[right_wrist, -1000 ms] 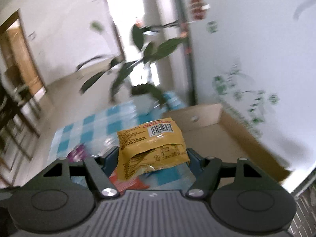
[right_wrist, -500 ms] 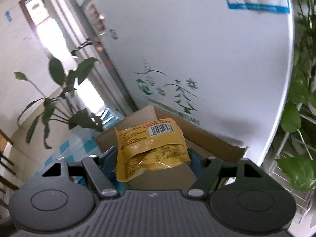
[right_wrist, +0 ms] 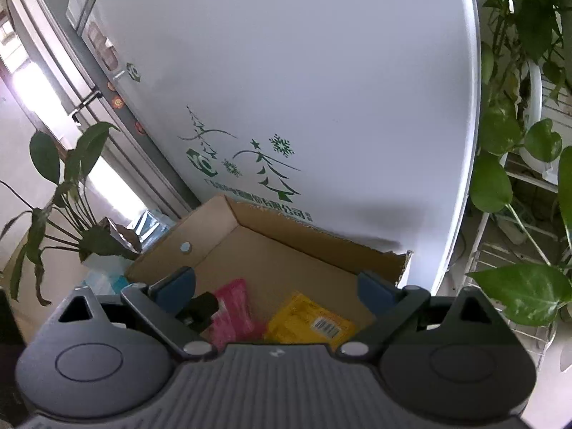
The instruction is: Organize snacks
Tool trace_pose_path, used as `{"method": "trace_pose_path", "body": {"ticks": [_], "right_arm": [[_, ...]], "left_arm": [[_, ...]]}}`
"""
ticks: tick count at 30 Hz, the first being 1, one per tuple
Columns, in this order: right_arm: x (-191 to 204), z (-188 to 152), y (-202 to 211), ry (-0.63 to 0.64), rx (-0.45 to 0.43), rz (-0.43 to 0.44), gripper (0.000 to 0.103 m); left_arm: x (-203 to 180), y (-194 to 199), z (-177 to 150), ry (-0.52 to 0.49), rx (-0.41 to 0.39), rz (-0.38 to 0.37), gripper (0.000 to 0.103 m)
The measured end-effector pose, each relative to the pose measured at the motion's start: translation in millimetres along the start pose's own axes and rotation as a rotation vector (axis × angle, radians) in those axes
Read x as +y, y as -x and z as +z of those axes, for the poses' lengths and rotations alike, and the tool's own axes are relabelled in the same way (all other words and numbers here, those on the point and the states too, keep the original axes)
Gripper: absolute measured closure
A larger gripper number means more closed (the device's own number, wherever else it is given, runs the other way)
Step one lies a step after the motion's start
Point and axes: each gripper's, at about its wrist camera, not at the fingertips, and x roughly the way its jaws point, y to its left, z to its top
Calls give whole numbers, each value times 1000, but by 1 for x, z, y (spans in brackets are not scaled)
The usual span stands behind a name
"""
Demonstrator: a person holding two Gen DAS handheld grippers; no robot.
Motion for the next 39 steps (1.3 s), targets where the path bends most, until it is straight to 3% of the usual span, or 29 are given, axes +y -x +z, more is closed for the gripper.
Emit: {"method": "trace_pose_path", "body": {"ticks": [5,8,11,14,21,33,36,39], "right_arm": [[4,-2,-2,10,10,-3,4],[5,-4,-7,11,30,-27,4],[6,-7,-10,8,51,-10,4],[13,-11,-13,39,56,-15,3],[21,-16,-19,74,82,-13,3],[28,-22,-26,108,121,17,3],[31,-24,-26,131,127,29,3],[35,-25,-26,156,134,49,3]], "left_arm": [[-16,-9,-16,-141,-3,145,34],[-4,-22,-28,-95,82,214,33],[9,-26,-46,-115,106,273,28],[22,-18,-53,-76,98,266,27],[33,-4,-58,-40,97,330,27],[45,17,-86,212,118,425,26],[50,18,-89,255,125,377,26],[46,26,-90,191,111,359,26]]}}
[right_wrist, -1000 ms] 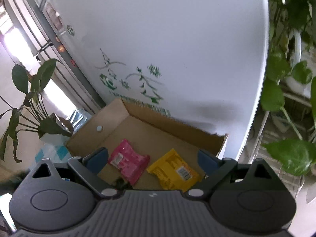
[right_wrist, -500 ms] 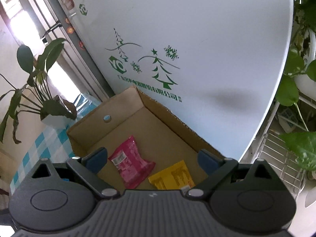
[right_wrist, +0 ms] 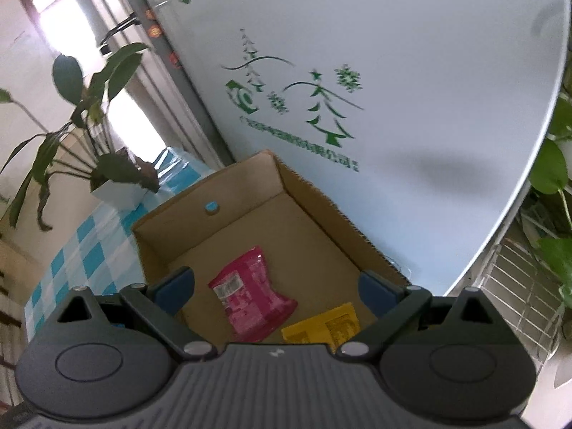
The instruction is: Organize snacks
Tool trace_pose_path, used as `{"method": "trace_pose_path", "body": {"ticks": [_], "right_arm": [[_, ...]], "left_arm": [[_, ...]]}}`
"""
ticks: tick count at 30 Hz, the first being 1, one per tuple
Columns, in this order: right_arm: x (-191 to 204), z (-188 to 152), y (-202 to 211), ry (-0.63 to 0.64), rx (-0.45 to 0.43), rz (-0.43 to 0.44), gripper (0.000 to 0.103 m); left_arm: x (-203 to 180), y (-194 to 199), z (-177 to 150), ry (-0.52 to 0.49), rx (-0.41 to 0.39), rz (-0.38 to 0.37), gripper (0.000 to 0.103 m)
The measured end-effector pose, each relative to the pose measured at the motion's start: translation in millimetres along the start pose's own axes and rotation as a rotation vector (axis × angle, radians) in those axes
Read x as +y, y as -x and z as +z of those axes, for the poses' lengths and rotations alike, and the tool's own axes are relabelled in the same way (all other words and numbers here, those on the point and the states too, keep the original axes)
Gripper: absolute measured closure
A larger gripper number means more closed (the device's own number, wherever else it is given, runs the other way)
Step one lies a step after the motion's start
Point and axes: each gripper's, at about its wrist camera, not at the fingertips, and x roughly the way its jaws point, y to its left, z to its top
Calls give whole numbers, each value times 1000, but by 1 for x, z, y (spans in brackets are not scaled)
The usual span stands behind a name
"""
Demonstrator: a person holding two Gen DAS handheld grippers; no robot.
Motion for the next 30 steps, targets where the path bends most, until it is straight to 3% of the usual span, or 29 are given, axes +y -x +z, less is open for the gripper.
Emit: {"method": "trace_pose_path", "body": {"ticks": [4,9,12,21,30], "right_arm": [[14,-3,5,82,-27,29,3],[31,-8,7,154,-42,74,3],[41,-13,8,185,-46,108,3],[74,-28,11,316,-89,174,3],[101,-47,7,382,-67,301,3]], "left_arm": [[3,23,-3,-59,-49,-55,27],[26,47,-6,-58,-58,-128,23],[41,58,-8,-83,-70,-97,23],[118,80,3,-30,-88,-57,22],[192,76,28,119,-72,-11,19]]}}
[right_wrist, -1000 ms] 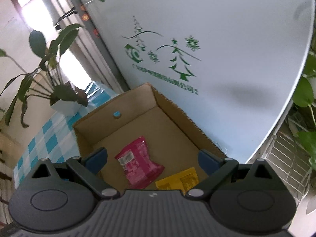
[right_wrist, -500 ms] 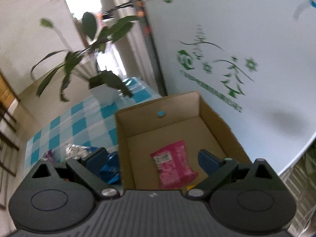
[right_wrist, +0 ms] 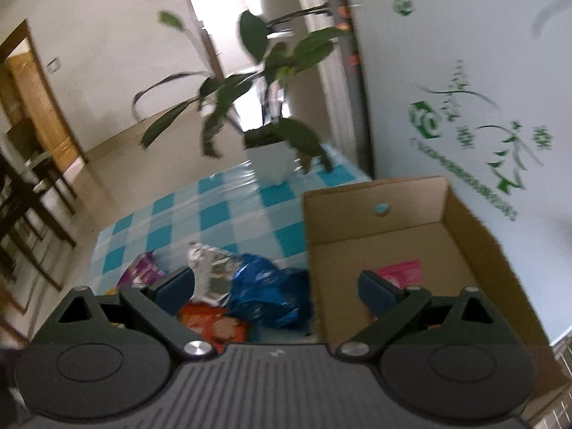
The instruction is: Organize snacks
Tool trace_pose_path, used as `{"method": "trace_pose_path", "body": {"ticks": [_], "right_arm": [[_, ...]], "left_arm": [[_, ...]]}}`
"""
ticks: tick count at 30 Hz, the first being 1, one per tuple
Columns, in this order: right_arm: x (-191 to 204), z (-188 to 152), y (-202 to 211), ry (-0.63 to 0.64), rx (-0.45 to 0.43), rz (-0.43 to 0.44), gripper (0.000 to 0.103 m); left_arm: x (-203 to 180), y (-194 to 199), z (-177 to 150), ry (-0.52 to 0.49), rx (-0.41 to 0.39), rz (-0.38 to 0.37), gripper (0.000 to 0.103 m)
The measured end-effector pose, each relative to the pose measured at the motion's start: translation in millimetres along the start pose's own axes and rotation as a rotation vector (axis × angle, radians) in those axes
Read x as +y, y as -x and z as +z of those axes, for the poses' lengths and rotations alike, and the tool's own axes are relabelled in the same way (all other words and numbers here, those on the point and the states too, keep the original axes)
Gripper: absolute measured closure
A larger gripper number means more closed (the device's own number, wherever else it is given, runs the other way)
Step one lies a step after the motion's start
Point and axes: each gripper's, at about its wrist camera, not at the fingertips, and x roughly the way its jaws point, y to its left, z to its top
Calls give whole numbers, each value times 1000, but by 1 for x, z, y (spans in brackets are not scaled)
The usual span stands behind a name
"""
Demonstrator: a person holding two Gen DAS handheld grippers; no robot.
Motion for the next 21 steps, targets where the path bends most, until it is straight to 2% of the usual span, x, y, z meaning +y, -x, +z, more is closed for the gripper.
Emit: {"method": "trace_pose_path", "body": {"ticks": [3,5,8,9,15,21], "right_arm": [[15,-3,-11,76,35,13,5],[25,-5,-17,150,49,9,7],[37,-7,-29,229,81,0,17],[39,-7,-34,236,96,-5,21],[52,-8,-57,247,130,-59,27],[65,-6,-81,261,147,-124,29]], "left_arm": [[18,-4,14,40,-8,18,18],[24,-8,25,24,-25,50,18],[35,-18,45,26,-31,68,18],[39,-23,51,32,-32,68,18],[48,-58,77,71,-22,49,18],[38,-93,86,68,17,42,18]]}}
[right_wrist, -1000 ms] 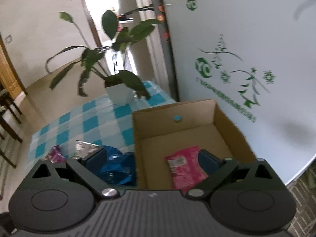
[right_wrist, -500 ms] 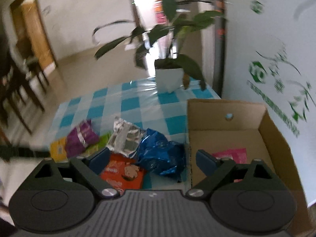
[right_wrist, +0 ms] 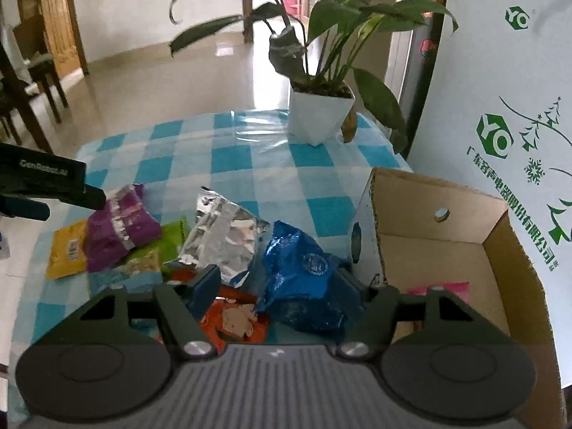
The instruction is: Organize snacks
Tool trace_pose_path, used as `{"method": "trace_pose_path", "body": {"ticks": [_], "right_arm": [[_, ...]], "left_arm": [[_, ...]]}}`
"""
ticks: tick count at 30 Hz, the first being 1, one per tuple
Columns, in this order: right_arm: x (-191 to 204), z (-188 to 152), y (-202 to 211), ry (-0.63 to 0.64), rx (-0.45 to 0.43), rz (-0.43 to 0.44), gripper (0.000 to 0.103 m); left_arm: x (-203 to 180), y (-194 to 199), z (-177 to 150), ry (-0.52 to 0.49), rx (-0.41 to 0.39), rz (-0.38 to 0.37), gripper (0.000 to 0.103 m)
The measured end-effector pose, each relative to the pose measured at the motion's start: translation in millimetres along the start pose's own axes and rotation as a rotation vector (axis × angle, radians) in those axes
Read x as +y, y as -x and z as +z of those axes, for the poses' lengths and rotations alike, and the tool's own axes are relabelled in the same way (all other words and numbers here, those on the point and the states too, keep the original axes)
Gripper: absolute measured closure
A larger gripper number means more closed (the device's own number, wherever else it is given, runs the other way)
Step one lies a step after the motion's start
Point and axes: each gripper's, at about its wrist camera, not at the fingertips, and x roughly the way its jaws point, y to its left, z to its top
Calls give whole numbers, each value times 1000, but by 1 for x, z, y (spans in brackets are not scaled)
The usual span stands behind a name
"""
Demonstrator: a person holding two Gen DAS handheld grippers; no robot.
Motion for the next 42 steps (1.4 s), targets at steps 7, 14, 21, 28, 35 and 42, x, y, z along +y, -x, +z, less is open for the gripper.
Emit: {"method": "trace_pose_path", "body": {"ticks": [7,14,21,28,35,42], "right_arm": [[7,10,-27,-12,59,-81,28],[21,8,-37,34,76,-95,22],[24,0,-31,53,115,22,19],[17,-3,2,58,111,182,19],[12,-18,16,125,173,245,19],[15,-34,-8,83,276,209,14]], "left_arm": [[-7,-37,2,-49,26,69,15],[-9,-43,2,-93,5,70,12],[3,-38,1,-99,78,39,12],[18,-24,4,-104,74,-17,15],[25,-35,9,-17,125,-41,15],[10,-47,8,-19,158,-50,15]]}}
